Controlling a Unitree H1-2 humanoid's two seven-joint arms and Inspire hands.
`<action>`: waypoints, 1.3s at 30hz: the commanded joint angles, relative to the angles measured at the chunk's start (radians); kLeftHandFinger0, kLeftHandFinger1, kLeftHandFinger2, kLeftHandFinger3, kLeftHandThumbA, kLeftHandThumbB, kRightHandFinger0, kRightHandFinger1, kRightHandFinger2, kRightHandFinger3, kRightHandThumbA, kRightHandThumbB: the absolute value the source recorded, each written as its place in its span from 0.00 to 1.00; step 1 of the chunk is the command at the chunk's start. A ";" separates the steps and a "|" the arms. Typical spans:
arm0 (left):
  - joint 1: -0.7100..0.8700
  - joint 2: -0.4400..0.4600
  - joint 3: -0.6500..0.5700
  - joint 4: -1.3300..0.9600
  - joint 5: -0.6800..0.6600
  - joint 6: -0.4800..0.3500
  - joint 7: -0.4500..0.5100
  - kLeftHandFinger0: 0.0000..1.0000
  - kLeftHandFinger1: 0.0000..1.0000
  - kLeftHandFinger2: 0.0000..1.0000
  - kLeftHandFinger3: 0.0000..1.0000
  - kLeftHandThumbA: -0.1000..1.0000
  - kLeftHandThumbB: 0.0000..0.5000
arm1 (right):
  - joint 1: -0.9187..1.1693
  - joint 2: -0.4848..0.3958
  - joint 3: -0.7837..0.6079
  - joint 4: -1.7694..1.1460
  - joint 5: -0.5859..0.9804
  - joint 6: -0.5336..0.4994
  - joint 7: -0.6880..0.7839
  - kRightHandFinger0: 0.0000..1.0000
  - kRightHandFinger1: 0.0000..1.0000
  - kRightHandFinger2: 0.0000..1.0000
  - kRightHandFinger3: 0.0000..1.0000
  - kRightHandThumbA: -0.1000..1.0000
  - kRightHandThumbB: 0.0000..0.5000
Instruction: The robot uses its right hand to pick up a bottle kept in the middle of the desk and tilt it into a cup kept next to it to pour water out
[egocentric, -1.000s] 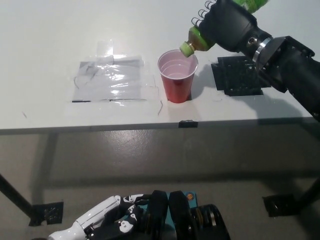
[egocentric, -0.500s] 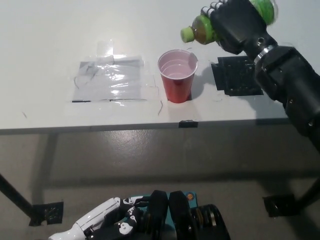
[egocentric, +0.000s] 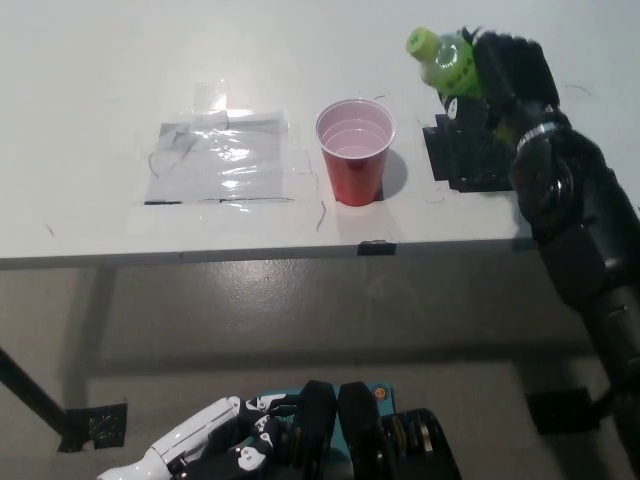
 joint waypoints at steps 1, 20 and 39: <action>0.000 0.021 0.005 -0.030 -0.024 -0.015 -0.021 1.00 1.00 1.00 1.00 0.48 1.00 | -0.074 0.025 -0.233 -0.092 0.453 -0.077 0.063 0.00 0.00 0.12 0.44 0.00 0.00; 0.002 0.023 -0.002 -0.025 -0.020 -0.015 -0.025 1.00 1.00 1.00 1.00 0.49 1.00 | -0.024 0.082 -0.356 -0.040 0.515 -0.439 -0.174 0.00 0.00 0.00 0.39 0.00 0.00; -0.008 0.028 0.002 -0.029 -0.016 -0.004 -0.027 1.00 1.00 1.00 1.00 0.49 1.00 | 0.017 0.042 -0.264 -0.014 0.436 -0.262 -0.196 0.20 0.38 0.84 1.00 0.06 0.35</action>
